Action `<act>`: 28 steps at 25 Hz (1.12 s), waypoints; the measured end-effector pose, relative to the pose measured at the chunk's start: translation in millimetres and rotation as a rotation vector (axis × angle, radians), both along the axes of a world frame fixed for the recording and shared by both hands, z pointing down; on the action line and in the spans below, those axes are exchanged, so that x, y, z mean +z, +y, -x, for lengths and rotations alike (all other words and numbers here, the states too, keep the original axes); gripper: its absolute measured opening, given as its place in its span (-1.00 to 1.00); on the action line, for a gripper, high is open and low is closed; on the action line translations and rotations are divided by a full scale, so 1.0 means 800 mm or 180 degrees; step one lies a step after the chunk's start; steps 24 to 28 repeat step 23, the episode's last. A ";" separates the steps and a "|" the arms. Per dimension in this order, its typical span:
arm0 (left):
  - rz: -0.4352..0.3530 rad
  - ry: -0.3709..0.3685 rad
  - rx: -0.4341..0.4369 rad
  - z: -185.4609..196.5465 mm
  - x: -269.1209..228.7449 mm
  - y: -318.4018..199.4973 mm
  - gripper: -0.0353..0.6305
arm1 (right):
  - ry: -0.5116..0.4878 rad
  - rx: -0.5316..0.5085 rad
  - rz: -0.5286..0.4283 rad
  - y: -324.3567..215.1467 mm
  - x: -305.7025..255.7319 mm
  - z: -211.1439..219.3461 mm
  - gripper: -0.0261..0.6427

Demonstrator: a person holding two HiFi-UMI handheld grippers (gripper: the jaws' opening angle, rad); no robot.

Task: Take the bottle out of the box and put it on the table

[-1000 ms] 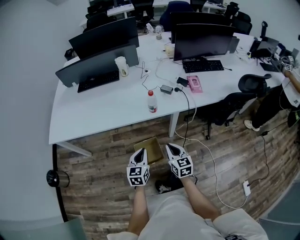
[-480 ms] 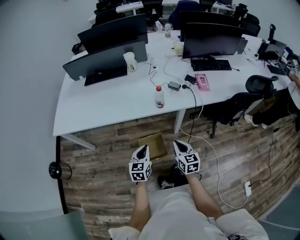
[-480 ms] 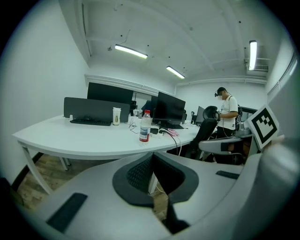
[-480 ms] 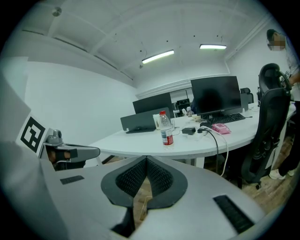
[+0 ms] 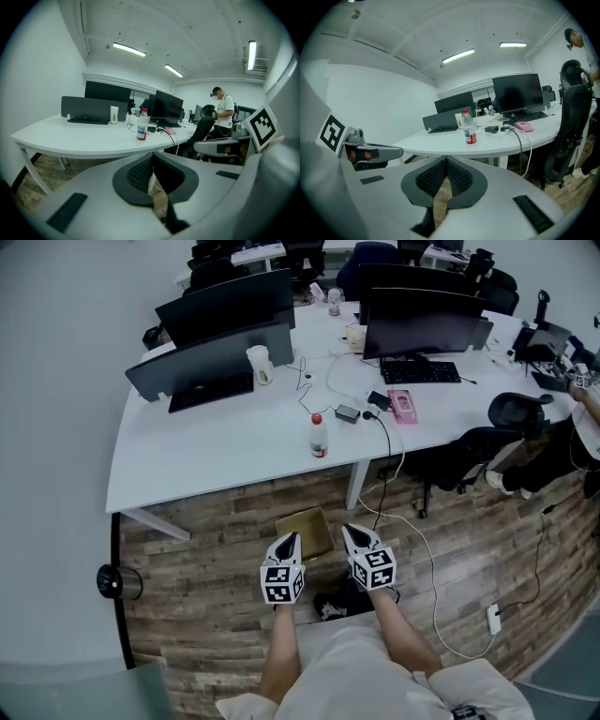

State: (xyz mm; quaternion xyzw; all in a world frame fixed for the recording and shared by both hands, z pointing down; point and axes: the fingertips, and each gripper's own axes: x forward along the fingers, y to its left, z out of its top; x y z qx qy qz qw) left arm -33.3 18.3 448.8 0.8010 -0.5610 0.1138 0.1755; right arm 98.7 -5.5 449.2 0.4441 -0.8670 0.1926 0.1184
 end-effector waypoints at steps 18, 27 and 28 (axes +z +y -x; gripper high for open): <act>-0.0078 -0.0065 -0.0133 0.015 -0.007 -0.004 -0.85 | 0.0083 -0.0059 0.0051 -0.001 0.005 0.006 -0.81; -0.0106 -0.0042 -0.0087 0.008 -0.011 -0.021 -0.85 | 0.0120 -0.0105 -0.0014 -0.016 -0.006 0.005 -0.81; -0.0106 -0.0042 -0.0087 0.008 -0.011 -0.021 -0.85 | 0.0120 -0.0105 -0.0014 -0.016 -0.006 0.005 -0.81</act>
